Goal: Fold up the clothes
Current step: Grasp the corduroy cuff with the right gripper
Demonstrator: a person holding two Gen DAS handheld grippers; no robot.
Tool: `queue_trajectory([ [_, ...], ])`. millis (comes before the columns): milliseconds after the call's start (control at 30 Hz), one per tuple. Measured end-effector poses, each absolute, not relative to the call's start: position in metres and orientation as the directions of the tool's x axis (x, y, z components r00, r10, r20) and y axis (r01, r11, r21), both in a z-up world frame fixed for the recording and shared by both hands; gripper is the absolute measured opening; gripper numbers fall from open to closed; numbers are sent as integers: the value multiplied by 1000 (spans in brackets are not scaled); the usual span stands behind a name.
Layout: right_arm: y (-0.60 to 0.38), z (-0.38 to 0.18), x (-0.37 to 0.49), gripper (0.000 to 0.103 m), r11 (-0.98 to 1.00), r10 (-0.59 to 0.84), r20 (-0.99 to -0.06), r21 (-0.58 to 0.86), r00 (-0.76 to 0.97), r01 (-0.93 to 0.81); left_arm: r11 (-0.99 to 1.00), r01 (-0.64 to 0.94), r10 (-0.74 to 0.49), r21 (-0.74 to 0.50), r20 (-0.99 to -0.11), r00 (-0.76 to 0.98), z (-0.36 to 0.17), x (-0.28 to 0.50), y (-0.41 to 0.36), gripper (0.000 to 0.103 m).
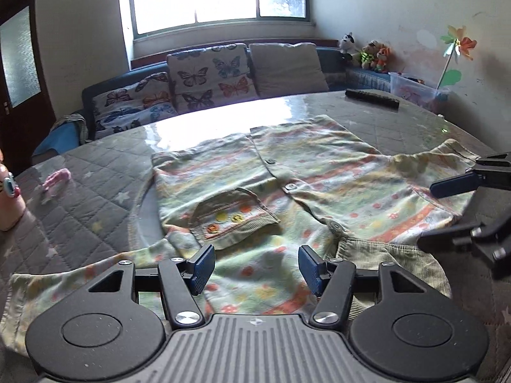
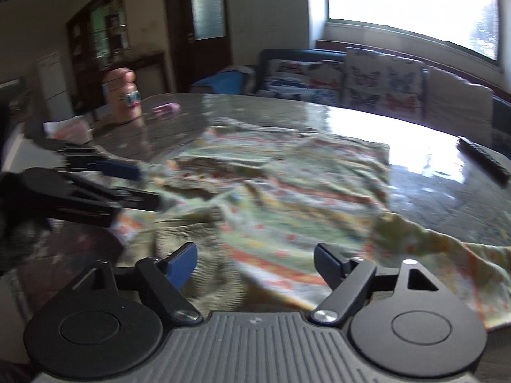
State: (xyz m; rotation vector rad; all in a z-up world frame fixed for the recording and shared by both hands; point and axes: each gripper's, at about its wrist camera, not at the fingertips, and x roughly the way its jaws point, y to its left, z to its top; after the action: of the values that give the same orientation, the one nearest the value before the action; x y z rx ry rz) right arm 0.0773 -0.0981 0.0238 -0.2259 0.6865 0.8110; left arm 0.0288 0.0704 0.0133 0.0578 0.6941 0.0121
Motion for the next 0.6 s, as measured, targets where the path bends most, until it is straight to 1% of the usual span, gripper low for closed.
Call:
queue_trajectory([
  [33, -93, 24, 73, 74, 657, 605, -646, 73, 466, -751, 998, 14, 25, 54, -646, 763, 11, 31, 69, 60],
  [67, -88, 22, 70, 68, 641, 612, -651, 76, 450, -764, 999, 16, 21, 52, -652, 758, 8, 32, 69, 60],
  [100, -82, 20, 65, 61, 616, 623, -658, 81, 422, -784, 999, 18, 18, 48, -653, 757, 7, 32, 69, 60],
  [167, -74, 13, 60, 53, 594, 627, -672, 84, 395, -800, 999, 21, 12, 42, -657, 754, 4, 32, 69, 60],
  [200, -71, 11, 58, 47, 588, 626, -674, 80, 391, -805, 999, 19, 11, 39, -657, 754, 4, 32, 69, 60],
  [267, -65, 7, 55, 42, 576, 625, -680, 71, 383, -814, 999, 20, 5, 31, -656, 754, 4, 33, 69, 58],
  [333, -61, 5, 52, 42, 568, 625, -680, 60, 383, -821, 999, 21, 3, 29, -655, 756, 5, 33, 70, 58],
  [367, -61, 4, 51, 36, 565, 629, -677, 60, 383, -823, 999, 21, 3, 28, -654, 757, 5, 33, 70, 58],
  [400, -60, 4, 50, 28, 564, 631, -675, 60, 383, -824, 999, 18, 4, 27, -653, 758, 6, 33, 70, 58],
  [500, -61, 3, 52, 13, 576, 623, -677, 57, 392, -816, 1000, 12, 3, 20, -649, 761, 7, 35, 72, 57],
  [567, -65, 6, 53, 5, 583, 632, -669, 78, 391, -809, 1000, 10, 6, 21, -647, 762, 8, 37, 73, 56],
  [600, -69, 9, 53, 4, 585, 641, -662, 93, 388, -806, 1000, 9, 7, 21, -647, 763, 8, 37, 73, 56],
])
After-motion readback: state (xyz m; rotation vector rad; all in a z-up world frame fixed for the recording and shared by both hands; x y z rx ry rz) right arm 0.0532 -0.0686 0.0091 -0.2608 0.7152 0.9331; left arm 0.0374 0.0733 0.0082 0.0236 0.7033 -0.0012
